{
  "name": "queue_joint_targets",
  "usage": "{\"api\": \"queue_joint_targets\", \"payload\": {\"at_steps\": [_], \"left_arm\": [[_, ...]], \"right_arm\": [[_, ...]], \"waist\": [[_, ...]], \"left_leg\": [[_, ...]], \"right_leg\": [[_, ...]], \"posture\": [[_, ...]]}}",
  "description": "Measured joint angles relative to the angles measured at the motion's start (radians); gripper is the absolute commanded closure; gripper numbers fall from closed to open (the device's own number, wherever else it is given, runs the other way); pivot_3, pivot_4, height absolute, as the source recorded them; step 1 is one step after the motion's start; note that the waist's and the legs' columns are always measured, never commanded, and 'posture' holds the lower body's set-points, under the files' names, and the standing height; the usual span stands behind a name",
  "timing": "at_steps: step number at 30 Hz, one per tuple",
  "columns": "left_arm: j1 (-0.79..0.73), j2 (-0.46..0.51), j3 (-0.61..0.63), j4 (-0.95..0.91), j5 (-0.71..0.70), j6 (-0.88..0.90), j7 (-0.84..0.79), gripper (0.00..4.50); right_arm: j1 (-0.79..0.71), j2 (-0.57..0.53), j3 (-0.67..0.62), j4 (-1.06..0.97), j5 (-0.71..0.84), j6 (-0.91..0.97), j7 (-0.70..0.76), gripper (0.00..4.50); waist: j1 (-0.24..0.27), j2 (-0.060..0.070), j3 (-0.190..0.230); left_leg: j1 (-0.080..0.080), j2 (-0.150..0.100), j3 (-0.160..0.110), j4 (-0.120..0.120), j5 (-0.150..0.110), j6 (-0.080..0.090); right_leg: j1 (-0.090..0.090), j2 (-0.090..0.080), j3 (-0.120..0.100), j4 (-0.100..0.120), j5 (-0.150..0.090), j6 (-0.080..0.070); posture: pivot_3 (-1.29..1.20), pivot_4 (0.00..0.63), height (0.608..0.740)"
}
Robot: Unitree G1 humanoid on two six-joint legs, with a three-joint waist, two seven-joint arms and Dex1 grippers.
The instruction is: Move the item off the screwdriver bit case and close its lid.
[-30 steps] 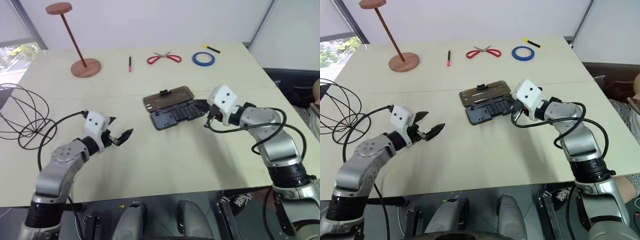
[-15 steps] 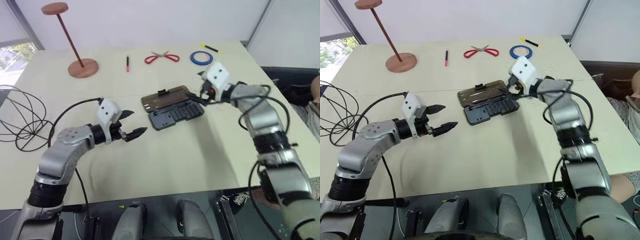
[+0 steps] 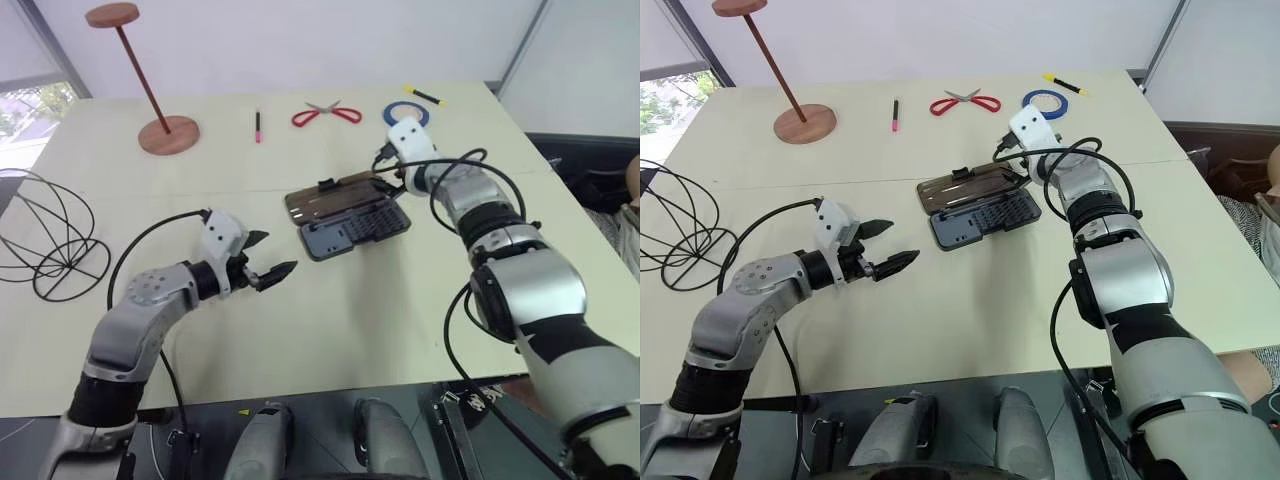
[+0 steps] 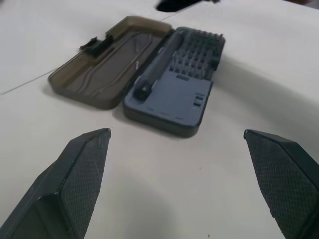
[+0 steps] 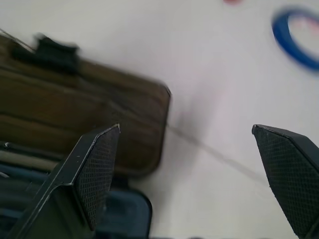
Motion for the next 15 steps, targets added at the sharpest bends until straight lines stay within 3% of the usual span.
{"api": "queue_joint_targets", "payload": {"at_steps": [15], "left_arm": [[0.073, -0.016, 0.011, -0.078, 0.004, 0.0, 0.064, 0.0]], "right_arm": [[0.0, 0.06, -0.102, 0.01, 0.008, 0.024, -0.032, 0.08]], "waist": [[-0.024, 0.002, 0.001]], "left_leg": [[0.0, 0.0, 0.0, 0.0, 0.0, 0.0]], "right_leg": [[-0.001, 0.0, 0.0, 0.002, 0.0, 0.0]], "posture": [[0.0, 0.15, 0.74]]}}
